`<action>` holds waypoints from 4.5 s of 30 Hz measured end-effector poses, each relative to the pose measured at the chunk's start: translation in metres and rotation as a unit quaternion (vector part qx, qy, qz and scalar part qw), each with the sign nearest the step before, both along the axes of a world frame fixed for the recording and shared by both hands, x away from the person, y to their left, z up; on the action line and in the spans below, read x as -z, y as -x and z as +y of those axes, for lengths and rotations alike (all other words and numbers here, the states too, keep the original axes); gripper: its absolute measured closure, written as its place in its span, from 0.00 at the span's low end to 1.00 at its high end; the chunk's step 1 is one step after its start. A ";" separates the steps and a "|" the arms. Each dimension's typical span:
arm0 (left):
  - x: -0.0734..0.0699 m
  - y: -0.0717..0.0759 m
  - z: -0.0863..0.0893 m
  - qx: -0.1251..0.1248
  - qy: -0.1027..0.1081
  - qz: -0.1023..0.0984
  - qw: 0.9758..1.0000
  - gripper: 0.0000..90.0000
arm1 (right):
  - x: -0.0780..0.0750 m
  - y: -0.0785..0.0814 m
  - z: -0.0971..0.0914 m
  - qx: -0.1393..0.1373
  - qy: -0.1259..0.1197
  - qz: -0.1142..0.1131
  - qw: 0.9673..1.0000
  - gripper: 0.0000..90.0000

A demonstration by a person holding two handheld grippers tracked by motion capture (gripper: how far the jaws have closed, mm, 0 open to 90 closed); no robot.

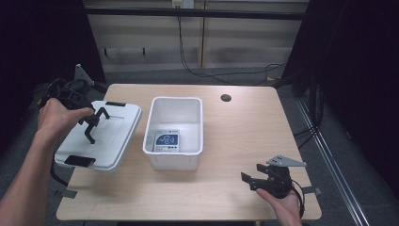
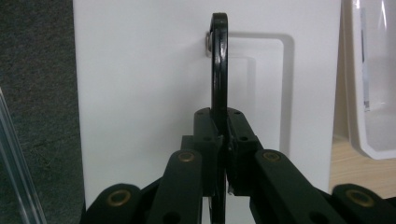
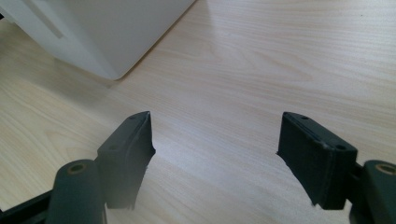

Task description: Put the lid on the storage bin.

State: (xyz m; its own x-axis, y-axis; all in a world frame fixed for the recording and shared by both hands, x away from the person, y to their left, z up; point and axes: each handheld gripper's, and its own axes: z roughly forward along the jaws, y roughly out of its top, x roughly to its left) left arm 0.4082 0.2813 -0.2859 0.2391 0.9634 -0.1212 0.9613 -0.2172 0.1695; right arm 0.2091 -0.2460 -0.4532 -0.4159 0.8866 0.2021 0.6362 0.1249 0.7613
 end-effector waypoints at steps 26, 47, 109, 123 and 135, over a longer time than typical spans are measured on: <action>-0.031 0.001 -0.045 0.022 0.007 -0.027 0.999 0.94 | 0.000 0.000 0.000 0.000 -0.001 0.000 1.000 0.29; -0.028 -0.009 -0.103 0.053 0.016 -0.011 0.998 0.94 | 0.000 0.001 0.000 -0.005 -0.002 -0.002 1.000 0.29; -0.005 -0.015 -0.171 -0.099 0.056 -0.026 0.993 0.94 | 0.000 0.001 0.000 -0.015 -0.011 0.007 1.000 0.29; 0.002 -0.020 -0.189 -0.096 0.073 -0.014 0.993 0.94 | 0.000 0.001 0.000 -0.015 -0.011 0.008 1.000 0.29; -0.014 -0.018 -0.199 -0.087 0.066 -0.037 0.993 0.94 | 0.000 0.001 0.001 -0.017 -0.011 0.007 1.000 0.29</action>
State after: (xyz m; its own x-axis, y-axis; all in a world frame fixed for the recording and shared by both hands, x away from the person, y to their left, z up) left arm 0.4258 0.0826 -0.2723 0.0832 0.9677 -0.2379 0.9663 -0.0199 0.2567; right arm 0.2077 -0.2454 -0.4530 -0.4434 0.8671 0.2268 0.6426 0.1311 0.7549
